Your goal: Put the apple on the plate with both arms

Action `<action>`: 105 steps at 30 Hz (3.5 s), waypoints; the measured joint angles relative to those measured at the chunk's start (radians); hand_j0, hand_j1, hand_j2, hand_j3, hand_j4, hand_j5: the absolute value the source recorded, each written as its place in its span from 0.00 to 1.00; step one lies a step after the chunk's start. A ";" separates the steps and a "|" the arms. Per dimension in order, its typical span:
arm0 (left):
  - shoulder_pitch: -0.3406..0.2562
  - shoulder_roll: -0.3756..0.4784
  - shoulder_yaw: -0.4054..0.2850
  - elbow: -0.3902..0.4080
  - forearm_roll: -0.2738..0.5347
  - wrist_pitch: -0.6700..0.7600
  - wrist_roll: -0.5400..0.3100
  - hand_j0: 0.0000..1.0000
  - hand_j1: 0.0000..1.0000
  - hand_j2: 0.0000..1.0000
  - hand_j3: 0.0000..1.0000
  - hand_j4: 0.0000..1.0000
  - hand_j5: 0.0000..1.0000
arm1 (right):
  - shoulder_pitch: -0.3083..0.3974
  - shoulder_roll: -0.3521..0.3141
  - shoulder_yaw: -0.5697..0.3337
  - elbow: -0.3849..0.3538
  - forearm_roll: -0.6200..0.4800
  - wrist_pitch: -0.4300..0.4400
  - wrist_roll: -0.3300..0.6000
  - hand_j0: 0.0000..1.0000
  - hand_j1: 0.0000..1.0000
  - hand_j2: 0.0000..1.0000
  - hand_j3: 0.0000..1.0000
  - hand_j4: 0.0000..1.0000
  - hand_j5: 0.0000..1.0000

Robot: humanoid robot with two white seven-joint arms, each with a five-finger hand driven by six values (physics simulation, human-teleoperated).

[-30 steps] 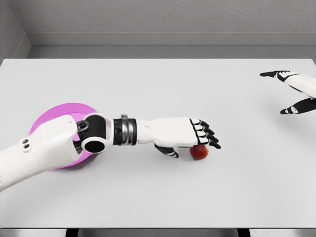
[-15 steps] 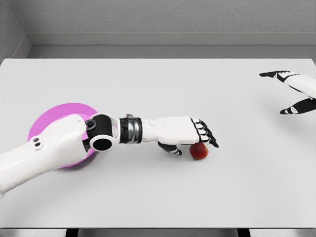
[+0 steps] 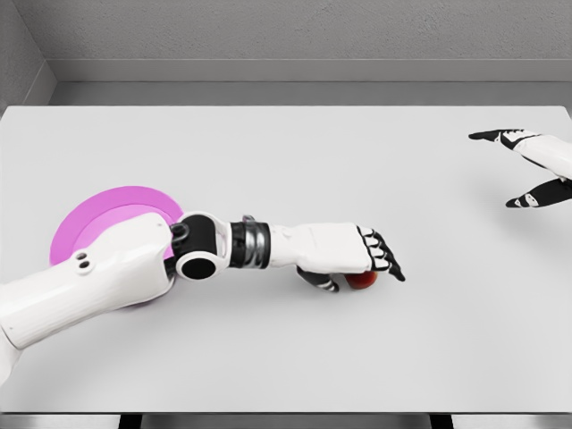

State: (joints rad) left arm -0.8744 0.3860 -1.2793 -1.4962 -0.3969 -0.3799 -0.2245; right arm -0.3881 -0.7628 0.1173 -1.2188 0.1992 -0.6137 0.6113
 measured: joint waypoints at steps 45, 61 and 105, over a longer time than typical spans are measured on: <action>-0.006 -0.045 -0.018 0.067 -0.055 0.002 0.000 0.77 0.77 0.77 0.77 0.77 0.77 | 0.000 0.004 0.004 0.000 0.015 0.000 0.000 1.00 1.00 1.00 1.00 1.00 1.00; -0.005 -0.045 -0.025 0.068 -0.074 -0.002 0.001 0.60 0.60 0.60 0.60 0.60 0.60 | 0.009 0.003 0.004 -0.016 0.015 0.000 0.000 1.00 1.00 1.00 1.00 1.00 1.00; 0.000 0.662 0.208 0.117 0.097 -0.232 0.055 0.48 0.48 0.48 0.48 0.48 0.48 | 0.006 0.004 0.004 -0.023 0.046 0.000 0.000 1.00 1.00 1.00 1.00 1.00 1.00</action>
State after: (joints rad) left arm -0.8744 1.0483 -1.0710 -1.3793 -0.3000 -0.6120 -0.1697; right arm -0.3820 -0.7586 0.1214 -1.2421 0.2452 -0.6137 0.6113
